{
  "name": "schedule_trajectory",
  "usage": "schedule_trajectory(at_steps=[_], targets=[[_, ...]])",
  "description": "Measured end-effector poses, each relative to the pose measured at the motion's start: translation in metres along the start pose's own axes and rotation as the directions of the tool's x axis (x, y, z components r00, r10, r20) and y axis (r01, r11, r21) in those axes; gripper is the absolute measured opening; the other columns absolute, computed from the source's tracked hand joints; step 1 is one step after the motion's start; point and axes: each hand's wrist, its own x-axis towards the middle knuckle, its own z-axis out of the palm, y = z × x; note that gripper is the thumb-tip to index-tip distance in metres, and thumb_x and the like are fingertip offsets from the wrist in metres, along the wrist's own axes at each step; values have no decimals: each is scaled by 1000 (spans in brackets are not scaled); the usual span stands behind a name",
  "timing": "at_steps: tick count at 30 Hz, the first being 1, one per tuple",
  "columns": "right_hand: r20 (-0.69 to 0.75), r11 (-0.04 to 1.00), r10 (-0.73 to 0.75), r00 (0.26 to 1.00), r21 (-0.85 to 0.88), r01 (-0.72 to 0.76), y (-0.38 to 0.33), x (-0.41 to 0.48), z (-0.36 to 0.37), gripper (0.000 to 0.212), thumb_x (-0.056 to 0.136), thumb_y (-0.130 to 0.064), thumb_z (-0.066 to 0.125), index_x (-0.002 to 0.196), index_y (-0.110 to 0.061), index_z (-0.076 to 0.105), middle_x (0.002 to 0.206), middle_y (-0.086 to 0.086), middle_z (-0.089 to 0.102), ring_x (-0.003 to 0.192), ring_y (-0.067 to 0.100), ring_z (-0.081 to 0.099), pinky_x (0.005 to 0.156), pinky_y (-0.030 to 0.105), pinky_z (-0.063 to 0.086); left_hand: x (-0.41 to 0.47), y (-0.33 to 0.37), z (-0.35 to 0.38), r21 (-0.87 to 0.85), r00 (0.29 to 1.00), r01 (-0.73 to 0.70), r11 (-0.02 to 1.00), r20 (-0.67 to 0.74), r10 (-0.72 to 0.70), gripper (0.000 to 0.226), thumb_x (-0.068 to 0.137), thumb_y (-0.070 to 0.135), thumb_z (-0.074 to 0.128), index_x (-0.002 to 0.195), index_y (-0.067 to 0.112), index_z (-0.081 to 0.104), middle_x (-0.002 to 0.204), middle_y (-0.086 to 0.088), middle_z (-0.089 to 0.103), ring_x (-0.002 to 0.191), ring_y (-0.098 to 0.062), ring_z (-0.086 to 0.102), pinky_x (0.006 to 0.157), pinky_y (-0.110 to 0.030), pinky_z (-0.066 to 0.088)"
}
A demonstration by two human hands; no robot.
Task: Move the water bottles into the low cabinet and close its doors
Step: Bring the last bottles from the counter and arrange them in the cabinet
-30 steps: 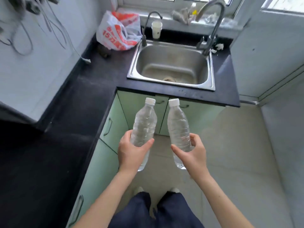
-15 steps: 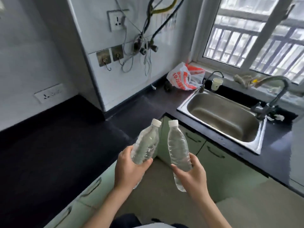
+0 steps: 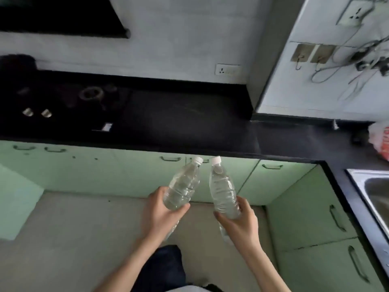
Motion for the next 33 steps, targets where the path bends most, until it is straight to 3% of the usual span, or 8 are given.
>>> schedule_trajectory(at_steps=[4,7,14,18,21,25,30,33], targets=[[174,987,-155,973,-14,160,-34,-20,46,57,55,-48,75,108,-34,59,90,-13,68,91,23,61,76,39,52,-32,-22,-72,-12,974,93,996,-207,-93,36,57,42,85,80,31,60,73,12,67,68,1,62,60,-24,46],[298,974,-208,932,-22,224,-57,-46,91,53,55,-47,75,104,-35,58,87,-12,68,89,23,61,74,39,53,-60,-49,-124,-69,924,168,983,-337,-181,36,61,41,87,83,29,60,74,12,68,69,0,63,62,-26,48],[564,942,-249,788,-46,331,-104,-158,246,44,61,-28,85,96,-29,59,83,-12,66,84,21,63,69,31,48,-162,-154,-261,-150,731,399,905,-544,-413,40,59,46,82,87,30,60,74,10,67,68,0,62,59,-23,45],[730,921,-277,624,16,389,-133,-259,344,43,61,-19,88,97,-21,63,76,-13,66,66,-4,62,54,8,42,-237,-212,-356,-224,576,502,836,-635,-515,40,63,38,87,92,28,62,74,11,68,66,1,63,54,-21,46],[828,884,-303,472,60,464,-163,-330,407,44,61,-18,89,97,-19,64,78,-12,67,66,3,63,54,5,41,-285,-249,-423,-278,433,538,796,-719,-544,42,64,43,87,94,28,62,78,12,67,69,-1,62,56,-23,45],[895,836,-319,311,111,537,-202,-393,464,47,64,-23,88,103,-23,62,84,-16,64,72,-6,58,56,3,42,-319,-271,-490,-422,254,532,734,-747,-614,31,69,33,87,84,25,60,65,4,67,55,-2,63,44,-11,41],[925,822,-295,238,118,557,-235,-424,534,47,63,-19,89,102,-19,63,84,-13,67,67,-6,62,56,4,43,-319,-311,-536,-590,174,434,681,-687,-706,31,76,21,84,78,6,57,53,-1,63,36,-6,54,34,-11,38],[941,831,-260,217,103,546,-247,-431,586,45,63,-13,88,101,-16,65,79,-8,69,65,-6,63,53,7,45,-302,-348,-557,-696,108,403,595,-609,-785,35,74,27,84,84,6,58,53,-10,63,39,-20,56,39,-27,46]])
